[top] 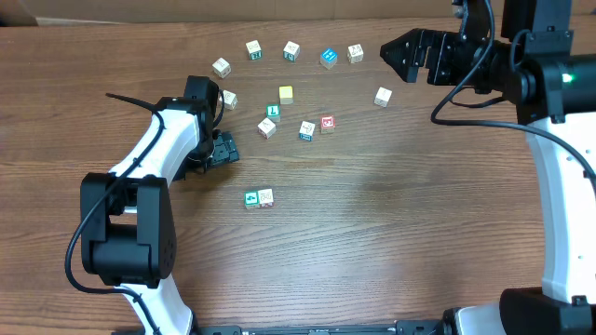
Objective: Form a horizontal line
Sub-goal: 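Raise the right arm and move its gripper over the back blocks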
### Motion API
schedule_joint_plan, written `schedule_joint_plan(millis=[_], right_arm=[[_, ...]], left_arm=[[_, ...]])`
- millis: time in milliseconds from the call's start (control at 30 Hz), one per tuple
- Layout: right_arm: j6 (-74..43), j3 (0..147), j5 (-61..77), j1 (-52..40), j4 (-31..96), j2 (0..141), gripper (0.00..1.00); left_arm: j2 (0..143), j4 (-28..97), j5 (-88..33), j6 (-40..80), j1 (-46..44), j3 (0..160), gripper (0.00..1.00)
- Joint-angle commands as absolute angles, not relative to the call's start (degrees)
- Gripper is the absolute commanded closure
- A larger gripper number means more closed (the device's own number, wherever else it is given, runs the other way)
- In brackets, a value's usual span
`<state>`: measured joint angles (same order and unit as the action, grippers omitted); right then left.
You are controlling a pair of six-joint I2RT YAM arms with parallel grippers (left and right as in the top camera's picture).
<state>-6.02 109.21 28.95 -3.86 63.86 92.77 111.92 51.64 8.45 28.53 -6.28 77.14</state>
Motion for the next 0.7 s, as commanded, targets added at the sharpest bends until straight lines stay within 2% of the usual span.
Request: schedule_joint_plan(millis=[0,667], right_arm=[[-6.0,110.3,29.9,-4.1,63.8,93.9,0.00],[-6.0,110.2,29.8,-5.6,64.9,95.0,0.00]], left_arm=[[112.5,51.7,9.1,28.7,-6.4,76.9,0.01],[112.5,51.7,9.1,28.7,-6.4,76.9,0.00]])
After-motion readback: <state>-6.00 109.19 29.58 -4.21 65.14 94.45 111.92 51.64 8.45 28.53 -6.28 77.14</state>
